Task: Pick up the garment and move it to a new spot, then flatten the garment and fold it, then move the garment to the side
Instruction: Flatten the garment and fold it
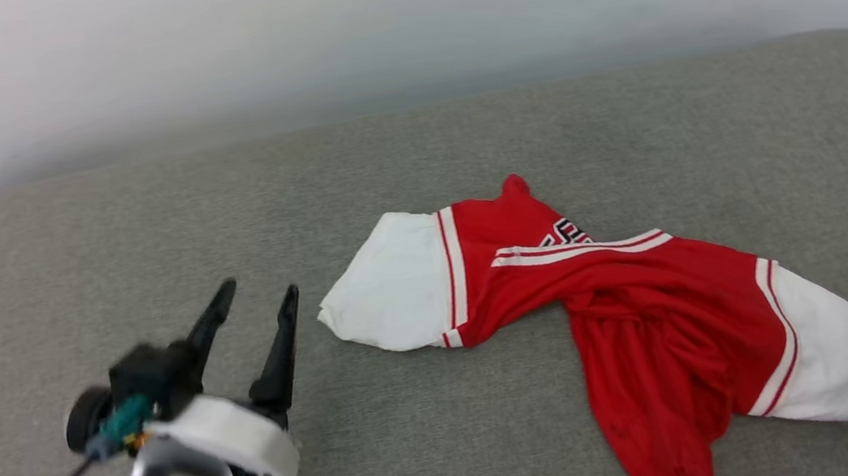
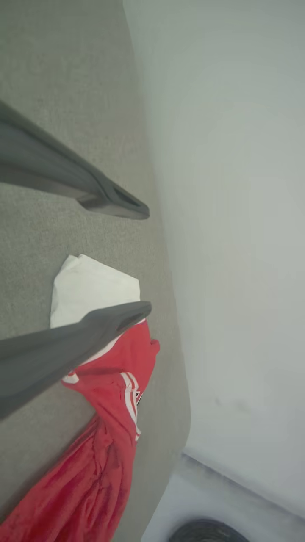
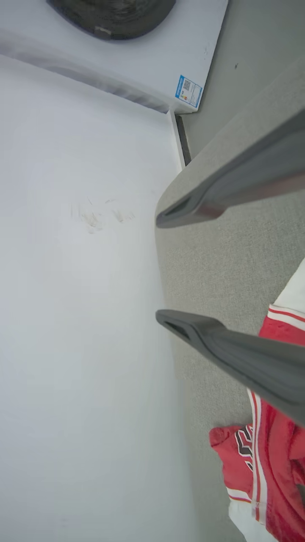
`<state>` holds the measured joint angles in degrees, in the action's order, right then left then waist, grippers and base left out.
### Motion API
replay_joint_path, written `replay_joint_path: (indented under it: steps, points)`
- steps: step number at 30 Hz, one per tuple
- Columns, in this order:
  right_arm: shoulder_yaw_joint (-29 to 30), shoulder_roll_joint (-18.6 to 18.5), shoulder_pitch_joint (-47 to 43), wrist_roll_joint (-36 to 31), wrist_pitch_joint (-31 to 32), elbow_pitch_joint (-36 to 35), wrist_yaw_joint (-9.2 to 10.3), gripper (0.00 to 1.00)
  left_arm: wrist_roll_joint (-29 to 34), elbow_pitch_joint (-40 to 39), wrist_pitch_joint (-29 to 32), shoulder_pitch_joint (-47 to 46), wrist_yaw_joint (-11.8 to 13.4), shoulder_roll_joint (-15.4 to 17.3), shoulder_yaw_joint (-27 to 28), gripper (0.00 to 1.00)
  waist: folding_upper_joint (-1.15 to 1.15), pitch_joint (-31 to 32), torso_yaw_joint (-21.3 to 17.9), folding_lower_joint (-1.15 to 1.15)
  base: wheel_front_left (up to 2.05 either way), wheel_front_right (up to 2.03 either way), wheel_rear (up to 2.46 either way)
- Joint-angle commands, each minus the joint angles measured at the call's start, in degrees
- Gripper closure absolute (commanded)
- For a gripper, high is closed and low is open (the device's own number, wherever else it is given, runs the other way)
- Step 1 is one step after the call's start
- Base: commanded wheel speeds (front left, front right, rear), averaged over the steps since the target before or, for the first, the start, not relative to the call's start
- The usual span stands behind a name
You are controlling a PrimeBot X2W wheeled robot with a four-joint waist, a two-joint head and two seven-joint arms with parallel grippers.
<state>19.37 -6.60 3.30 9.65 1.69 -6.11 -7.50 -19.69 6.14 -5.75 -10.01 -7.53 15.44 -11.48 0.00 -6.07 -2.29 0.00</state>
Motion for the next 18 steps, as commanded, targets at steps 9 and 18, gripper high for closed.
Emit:
replay_joint_path:
  steps: [9, 18]
  points:
    - [-0.4, 3.4, 0.0, -1.2, -3.3, -3.2, 0.02, 0.00, -12.7, 1.0, 27.9, -16.5, 0.1, 10.7, -11.6, 0.00, 0.00, -5.7, -4.9, 0.00, 0.00, 0.00, 0.00]
    - [-1.4, 3.8, 1.3, -0.7, -5.1, 0.1, 0.02, 0.00, -21.3, 7.2, 49.2, -25.5, 0.1, 16.2, -18.2, 0.00, 0.00, -9.3, -7.9, 0.00, 0.00, 0.00, 0.00]
